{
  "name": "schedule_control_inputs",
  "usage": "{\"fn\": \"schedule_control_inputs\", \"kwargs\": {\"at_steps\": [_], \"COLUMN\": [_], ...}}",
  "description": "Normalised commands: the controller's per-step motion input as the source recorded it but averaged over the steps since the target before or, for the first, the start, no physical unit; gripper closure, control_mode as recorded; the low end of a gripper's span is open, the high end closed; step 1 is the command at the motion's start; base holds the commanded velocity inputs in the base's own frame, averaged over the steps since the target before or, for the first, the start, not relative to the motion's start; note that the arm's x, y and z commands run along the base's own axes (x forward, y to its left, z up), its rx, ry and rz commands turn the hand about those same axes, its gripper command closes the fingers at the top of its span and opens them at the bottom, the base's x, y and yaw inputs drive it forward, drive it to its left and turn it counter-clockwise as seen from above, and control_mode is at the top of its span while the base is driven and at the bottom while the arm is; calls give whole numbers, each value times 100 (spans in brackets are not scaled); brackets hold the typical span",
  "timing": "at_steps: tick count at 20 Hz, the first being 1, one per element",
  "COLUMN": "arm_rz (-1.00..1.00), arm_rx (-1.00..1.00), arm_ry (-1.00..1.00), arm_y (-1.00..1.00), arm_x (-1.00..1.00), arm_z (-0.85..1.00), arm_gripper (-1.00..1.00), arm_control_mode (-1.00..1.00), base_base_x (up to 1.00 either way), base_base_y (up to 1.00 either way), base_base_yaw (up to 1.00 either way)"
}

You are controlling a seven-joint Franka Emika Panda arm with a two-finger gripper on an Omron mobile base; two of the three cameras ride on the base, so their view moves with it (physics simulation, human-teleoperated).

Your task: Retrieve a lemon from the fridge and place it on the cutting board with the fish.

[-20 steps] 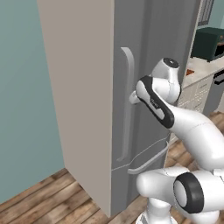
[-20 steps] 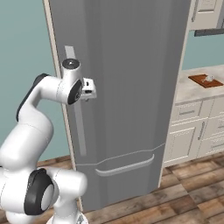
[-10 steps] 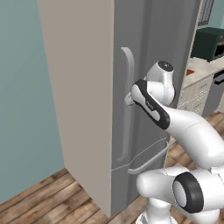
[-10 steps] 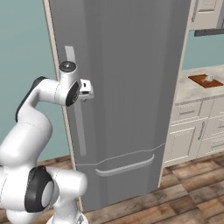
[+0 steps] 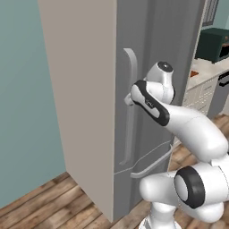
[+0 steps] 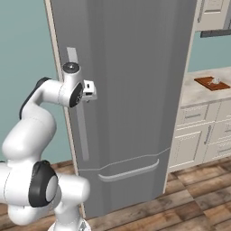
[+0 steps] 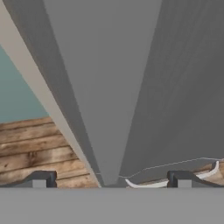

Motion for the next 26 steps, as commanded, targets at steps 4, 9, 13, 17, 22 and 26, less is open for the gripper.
{"fn": "schedule_control_inputs", "kwargs": {"at_steps": [4, 9, 13, 17, 22, 26], "arm_rz": [0, 0, 0, 0, 0, 5], "arm_rx": [4, 5, 3, 2, 1, 6], "arm_ry": [-1, -3, -6, -3, 0, 0], "arm_y": [14, 12, 2, 0, 0, 0], "arm_x": [7, 13, 17, 22, 17, 31], "arm_z": [0, 0, -3, -2, -8, -8], "arm_gripper": [-100, -100, -100, -100, -100, -100], "arm_control_mode": [-100, -100, -100, -100, -100, -100], "base_base_x": [0, 0, 0, 0, 0, 0], "base_base_y": [0, 0, 0, 0, 0, 0], "base_base_yaw": [0, 0, 0, 0, 0, 0]}}
